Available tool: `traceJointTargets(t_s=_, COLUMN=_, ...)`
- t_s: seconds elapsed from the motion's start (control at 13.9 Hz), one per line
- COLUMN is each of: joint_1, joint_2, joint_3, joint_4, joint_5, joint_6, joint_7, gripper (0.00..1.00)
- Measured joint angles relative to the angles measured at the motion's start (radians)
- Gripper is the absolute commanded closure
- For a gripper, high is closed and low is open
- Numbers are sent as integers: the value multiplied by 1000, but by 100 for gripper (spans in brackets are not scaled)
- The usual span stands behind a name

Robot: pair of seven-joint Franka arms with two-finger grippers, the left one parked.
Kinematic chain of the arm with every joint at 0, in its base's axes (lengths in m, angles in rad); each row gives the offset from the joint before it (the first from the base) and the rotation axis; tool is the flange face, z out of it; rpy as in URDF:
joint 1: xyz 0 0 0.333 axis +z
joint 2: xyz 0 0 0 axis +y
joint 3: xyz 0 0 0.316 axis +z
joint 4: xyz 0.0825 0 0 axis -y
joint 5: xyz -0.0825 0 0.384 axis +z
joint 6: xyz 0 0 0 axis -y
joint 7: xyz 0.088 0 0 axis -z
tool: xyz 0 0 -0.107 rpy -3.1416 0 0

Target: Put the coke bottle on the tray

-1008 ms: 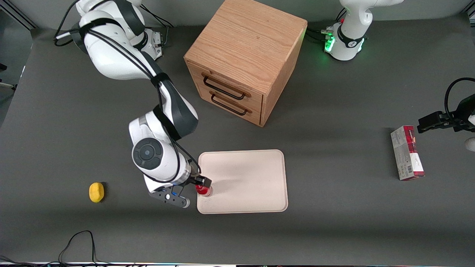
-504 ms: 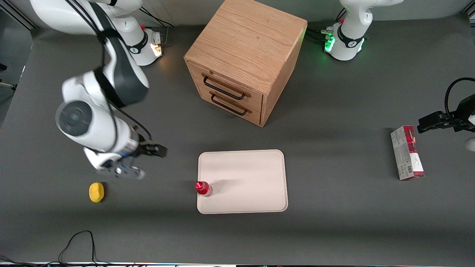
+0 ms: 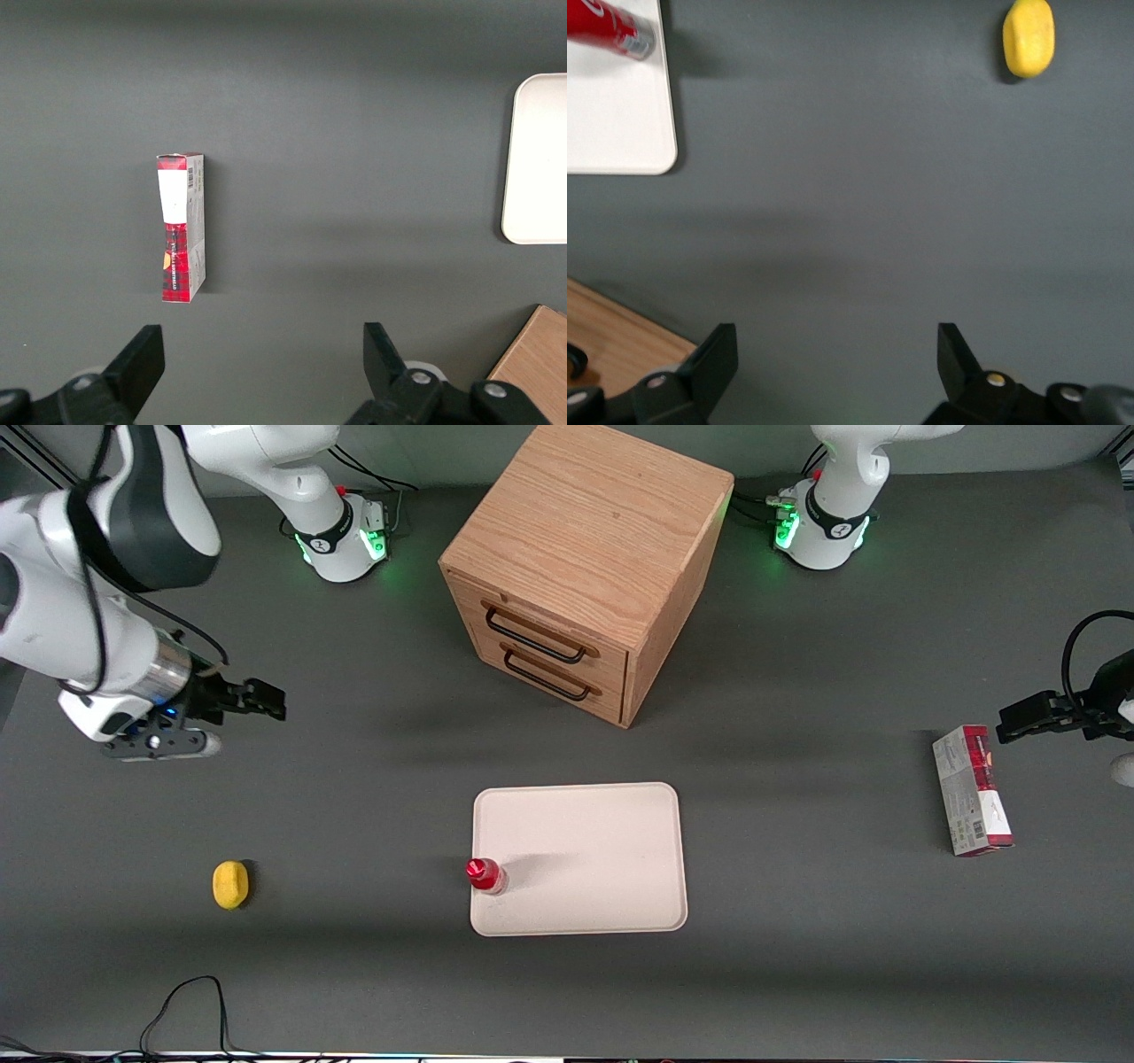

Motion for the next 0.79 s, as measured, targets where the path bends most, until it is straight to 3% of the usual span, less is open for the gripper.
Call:
traceJointTargets(t_s=0.43, joint_1=-28, joint_2=-10, joint_3=8, joint_4=153, joint_5=1, joint_6=-218, joint_7=-17, gripper=0)
traceJointTargets(t_s=0.79, joint_1=-78, joint_2=-8, joint_3=58, joint_4=212, joint_5=4, joint_6=-249, joint_7=-46, gripper=0)
